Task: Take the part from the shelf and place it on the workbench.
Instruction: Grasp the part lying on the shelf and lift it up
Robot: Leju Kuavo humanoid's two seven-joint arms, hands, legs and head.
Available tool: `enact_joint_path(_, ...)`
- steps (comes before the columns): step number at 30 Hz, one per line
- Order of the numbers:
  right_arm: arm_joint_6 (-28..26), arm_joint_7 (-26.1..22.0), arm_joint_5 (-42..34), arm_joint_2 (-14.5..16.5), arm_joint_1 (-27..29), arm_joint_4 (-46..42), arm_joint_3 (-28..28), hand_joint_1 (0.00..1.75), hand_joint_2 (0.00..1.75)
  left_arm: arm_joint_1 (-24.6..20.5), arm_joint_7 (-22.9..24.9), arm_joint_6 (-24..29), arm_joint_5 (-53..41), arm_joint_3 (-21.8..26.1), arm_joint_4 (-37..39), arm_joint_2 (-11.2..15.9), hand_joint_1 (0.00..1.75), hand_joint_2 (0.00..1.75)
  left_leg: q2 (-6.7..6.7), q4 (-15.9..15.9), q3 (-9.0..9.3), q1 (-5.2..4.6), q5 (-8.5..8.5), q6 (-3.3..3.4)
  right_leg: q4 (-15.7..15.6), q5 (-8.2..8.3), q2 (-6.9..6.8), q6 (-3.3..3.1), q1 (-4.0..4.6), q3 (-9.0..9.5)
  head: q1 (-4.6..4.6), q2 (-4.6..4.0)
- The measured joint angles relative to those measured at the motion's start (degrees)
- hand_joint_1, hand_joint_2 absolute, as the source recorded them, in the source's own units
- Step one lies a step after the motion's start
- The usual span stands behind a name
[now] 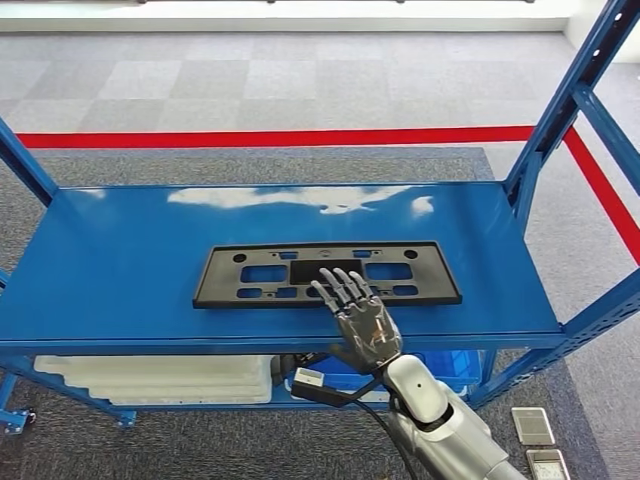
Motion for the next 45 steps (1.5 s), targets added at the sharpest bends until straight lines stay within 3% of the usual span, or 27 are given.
enact_joint_path(12, 5.11, -0.85, -5.89, 0.09, -5.21, -7.63, 0.59, 0.0, 1.75, -0.03, -0.89, -0.37, 0.19, 0.11, 0.0, 0.0, 0.0, 0.0, 0.0, 0.0, 0.03, 0.06, 0.0, -0.01, 0.0, -0.01, 0.02, -0.01, 0.01, 0.02, 0.0, 0.0)
enact_joint_path(36, 9.46, -2.39, -11.27, 0.63, -6.8, -4.37, 4.0, 0.0, 1.75, -0.04, -1.36, -0.49, 0.36, 0.3, 0.0, 0.0, 0.0, 0.0, 0.0, -0.01, 0.02, 0.05, 0.0, -0.01, 0.0, -0.01, 0.02, -0.01, 0.02, 0.02, 0.0, -0.01)
enact_joint_path(45, 8.9, -0.63, -7.08, 0.62, -8.11, -1.93, 4.8, 0.0, 1.75, -0.04, -1.57, -0.61, 0.34, 0.33, 0.0, 0.0, 0.0, 0.0, 0.0, 0.0, 0.03, 0.05, 0.0, 0.0, 0.0, -0.01, 0.02, -0.01, 0.02, 0.03, 0.0, -0.01)
